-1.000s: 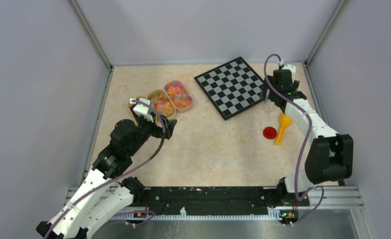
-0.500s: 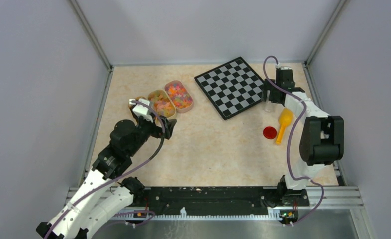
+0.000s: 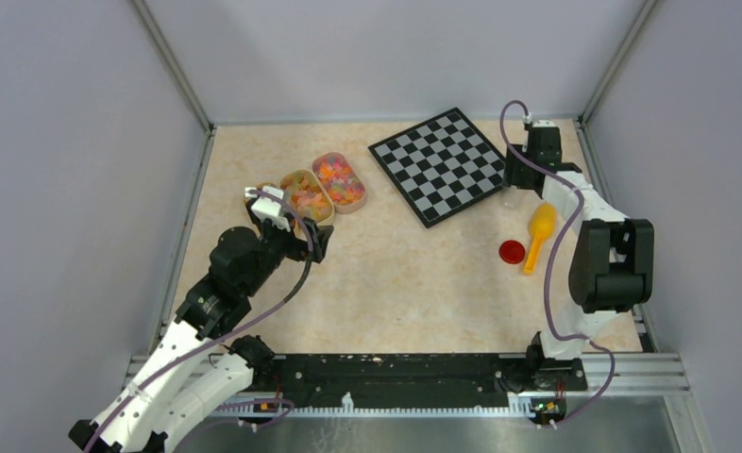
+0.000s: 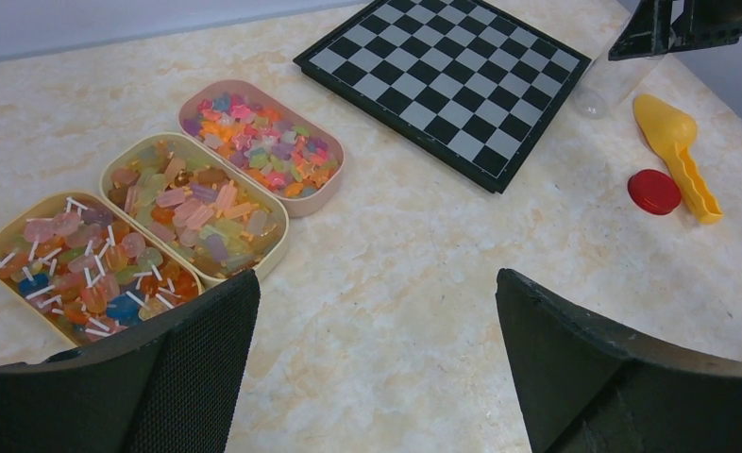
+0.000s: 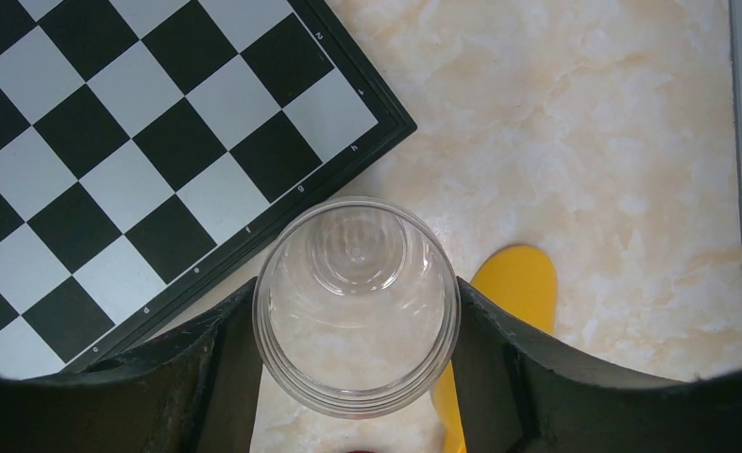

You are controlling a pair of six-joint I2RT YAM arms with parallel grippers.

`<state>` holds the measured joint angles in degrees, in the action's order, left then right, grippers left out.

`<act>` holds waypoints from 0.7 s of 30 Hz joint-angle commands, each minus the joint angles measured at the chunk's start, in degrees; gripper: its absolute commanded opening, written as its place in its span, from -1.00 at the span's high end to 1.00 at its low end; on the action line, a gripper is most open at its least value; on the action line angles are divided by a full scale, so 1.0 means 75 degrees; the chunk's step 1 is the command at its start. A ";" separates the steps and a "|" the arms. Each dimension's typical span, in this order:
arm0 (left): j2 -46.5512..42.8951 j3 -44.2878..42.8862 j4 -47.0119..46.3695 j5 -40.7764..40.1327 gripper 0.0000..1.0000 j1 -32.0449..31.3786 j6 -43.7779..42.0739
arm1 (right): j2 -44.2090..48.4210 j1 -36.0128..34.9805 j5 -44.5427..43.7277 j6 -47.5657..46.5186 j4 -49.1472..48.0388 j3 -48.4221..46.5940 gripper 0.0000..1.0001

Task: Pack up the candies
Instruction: Pick up the packing bottle from the center of the board.

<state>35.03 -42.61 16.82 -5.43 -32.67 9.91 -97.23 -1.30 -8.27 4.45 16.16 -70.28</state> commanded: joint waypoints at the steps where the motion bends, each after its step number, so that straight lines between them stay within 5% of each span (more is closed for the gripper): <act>1: 0.0006 0.0043 -0.0122 -0.0186 -0.97 -0.0006 -0.0067 | 0.0338 0.0071 0.0182 -0.0042 0.0025 -0.0378 0.00; 12: -0.0164 -0.0049 0.0132 -0.1387 -0.97 -0.0007 0.0019 | 0.1897 -0.0200 0.1252 0.0196 0.1101 -0.0409 0.02; 21: -0.0722 0.0057 0.0090 -0.2223 -0.97 -0.0014 0.0127 | 0.3118 -0.2621 0.1364 0.0087 0.1254 0.0573 0.02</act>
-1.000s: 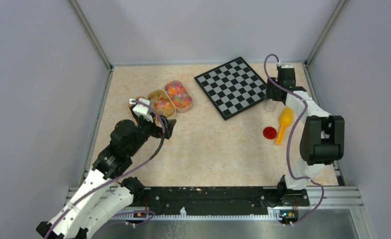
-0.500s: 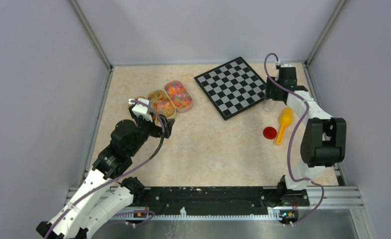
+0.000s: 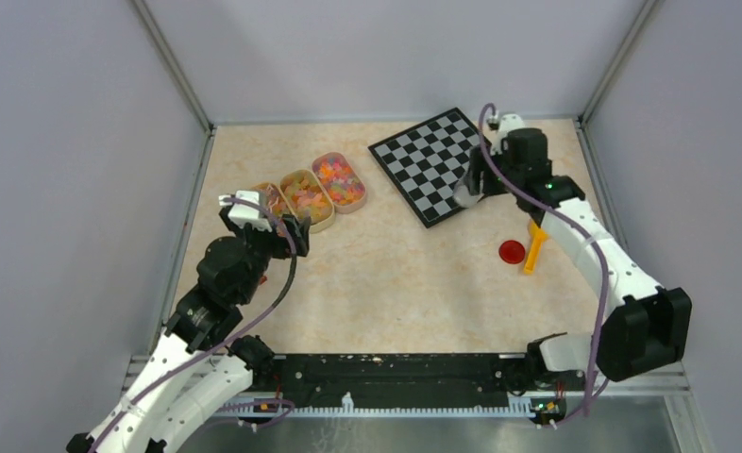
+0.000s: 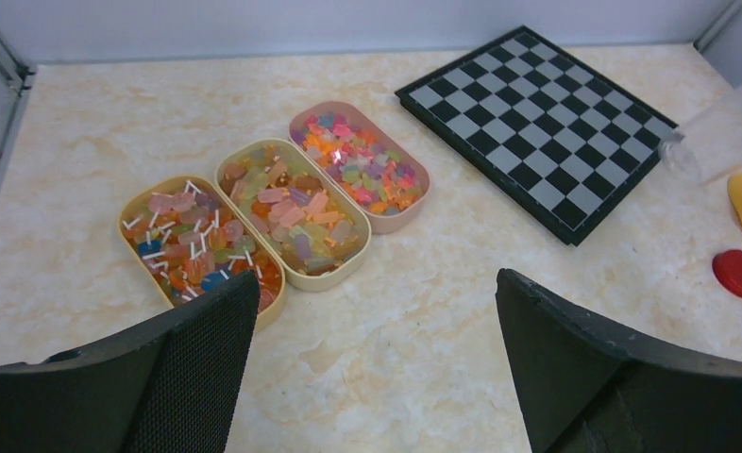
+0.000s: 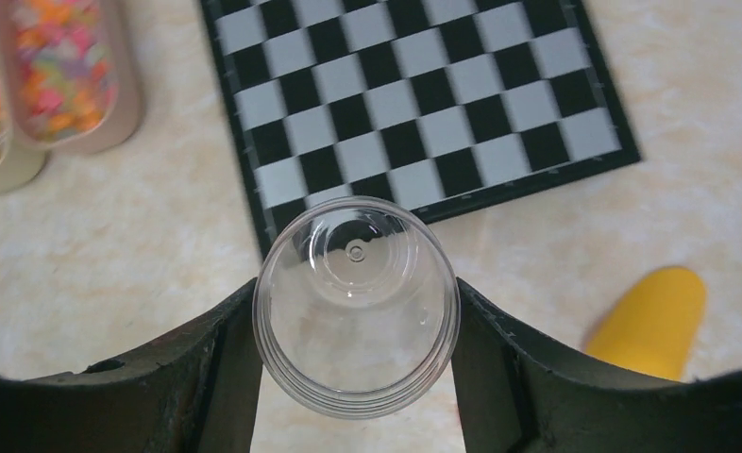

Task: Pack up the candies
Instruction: Pick up the packing bottle from the center of the board, then place the packing bottle at the center of the board.

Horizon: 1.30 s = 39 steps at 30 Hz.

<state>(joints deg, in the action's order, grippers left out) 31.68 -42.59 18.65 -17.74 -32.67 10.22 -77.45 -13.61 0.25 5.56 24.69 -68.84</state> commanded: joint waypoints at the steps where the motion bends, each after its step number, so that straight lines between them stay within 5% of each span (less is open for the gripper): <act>1: -0.0329 0.0073 -0.0163 -0.0639 -0.97 -0.0008 0.0090 | 0.0544 -0.1242 0.0216 -0.0065 0.0146 0.0473 0.02; 18: -0.0489 0.0197 -0.0297 -0.0828 -0.98 0.0008 0.0067 | 0.0429 -0.4625 -0.0431 0.0462 -0.0535 0.1531 0.00; 31: -0.0501 0.0182 -0.0261 -0.0837 -0.97 0.0005 0.0079 | -0.0344 -0.5162 -0.1074 0.0621 -0.0693 0.1530 -0.04; 39: -0.0521 0.0194 -0.0259 -0.0798 -0.97 0.0001 0.0091 | -0.0571 -0.5194 -0.1108 0.0816 -0.0525 0.1382 -0.35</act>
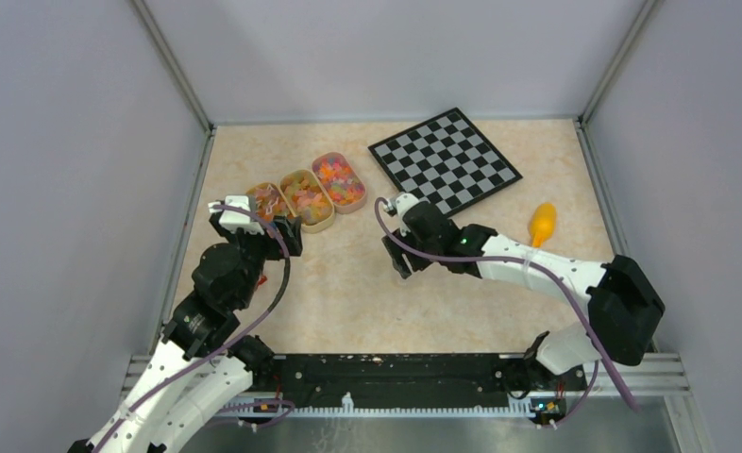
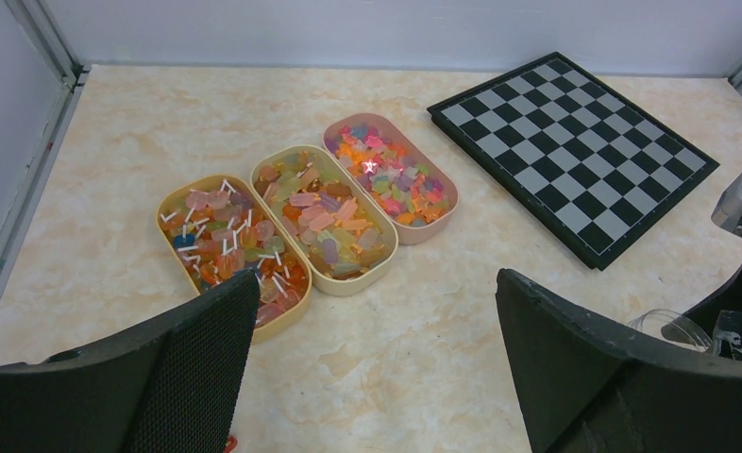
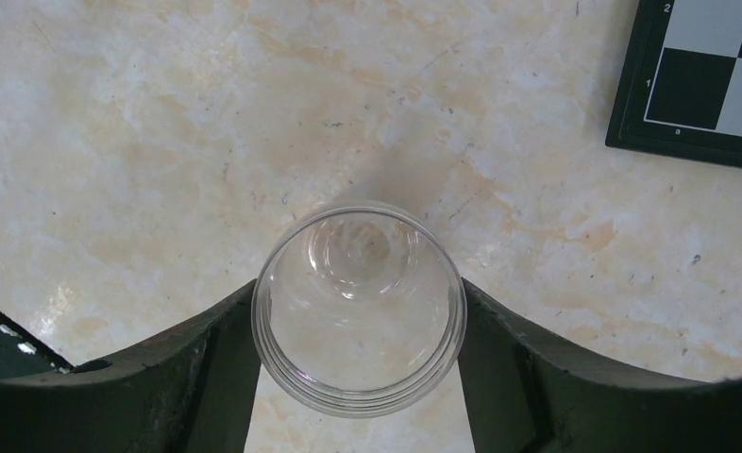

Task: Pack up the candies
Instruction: Place the packing bottle at the center of the board.

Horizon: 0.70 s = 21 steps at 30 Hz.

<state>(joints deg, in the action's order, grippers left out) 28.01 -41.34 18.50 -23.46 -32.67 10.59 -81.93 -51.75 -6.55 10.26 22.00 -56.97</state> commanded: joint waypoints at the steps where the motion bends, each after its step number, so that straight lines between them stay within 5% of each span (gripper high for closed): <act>1: -0.0033 0.0019 -0.0236 -0.0034 -0.97 -0.0002 0.0041 | 0.0052 -0.0108 -0.0221 0.0225 -0.0132 -0.0240 -0.41; 6: -0.0043 0.0027 -0.0229 -0.0019 -0.97 0.0003 0.0041 | 0.0275 -0.0108 -0.0237 0.0433 0.0032 -0.0427 -0.76; 21: -0.0055 0.0020 -0.0234 0.0011 -0.97 0.0004 0.0053 | 0.1653 -0.0006 -0.1469 0.1783 0.1344 -0.1040 -0.78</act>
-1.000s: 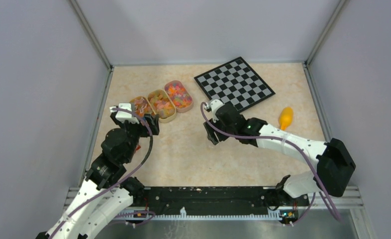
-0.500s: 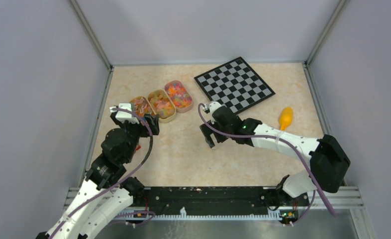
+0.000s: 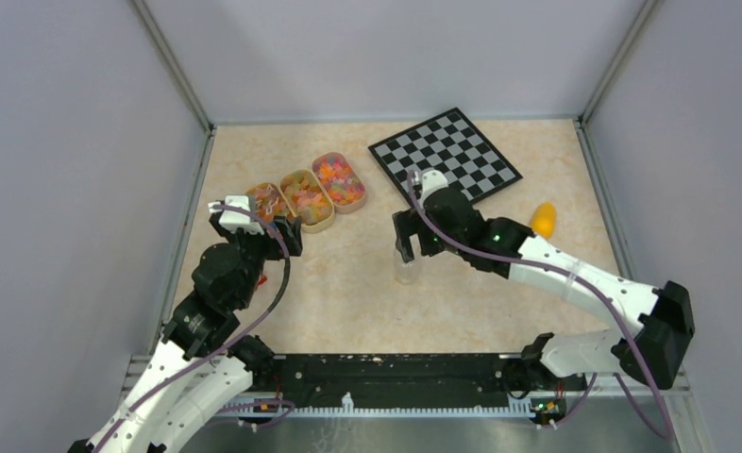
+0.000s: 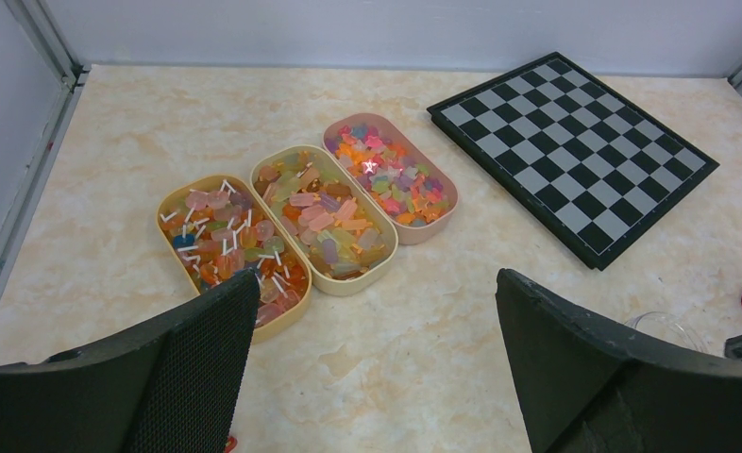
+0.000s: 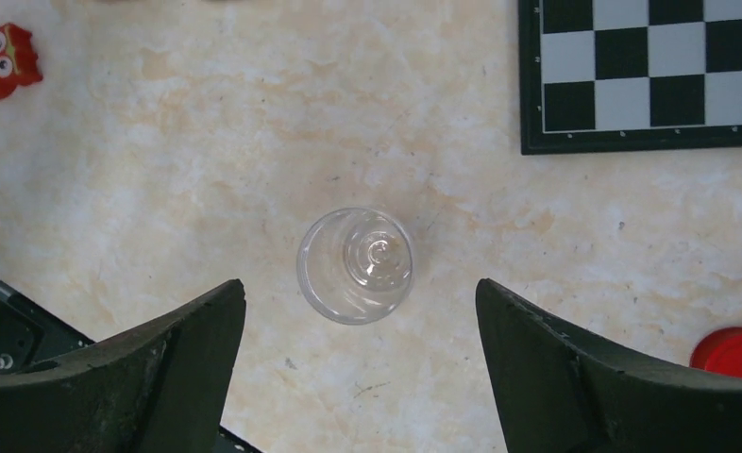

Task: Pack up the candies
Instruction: Place the packing bottle at the center of the board, then pick up the spatula from the center of the board.

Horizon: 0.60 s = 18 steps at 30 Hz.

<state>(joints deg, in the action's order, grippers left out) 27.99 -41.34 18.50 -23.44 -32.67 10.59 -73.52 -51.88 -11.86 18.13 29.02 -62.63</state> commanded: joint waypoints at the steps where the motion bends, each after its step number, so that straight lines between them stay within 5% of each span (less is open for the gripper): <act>1: -0.0055 0.0025 -0.0237 0.0008 -0.97 -0.0003 0.0053 | 0.0664 0.0074 -0.0924 0.0963 0.0479 -0.0236 -0.78; 7: -0.0064 0.0036 -0.0232 0.0018 -0.97 0.0001 0.0065 | 0.1375 0.0887 -0.2129 0.3301 0.1222 0.0316 -0.73; 13: -0.0029 0.0049 -0.0261 0.0090 -0.97 0.0000 0.0074 | 0.1309 0.1731 -0.3339 0.6368 0.3515 0.0434 -0.57; 18: 0.0006 0.0048 -0.0257 0.0097 -0.98 -0.0004 0.0076 | 0.0984 0.2540 -0.3122 0.7104 0.4101 0.0786 -0.49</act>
<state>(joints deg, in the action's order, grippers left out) 27.99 -41.28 18.50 -23.22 -32.67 10.61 -64.27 -36.73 -33.41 61.39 52.64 -58.46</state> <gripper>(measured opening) 0.987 0.756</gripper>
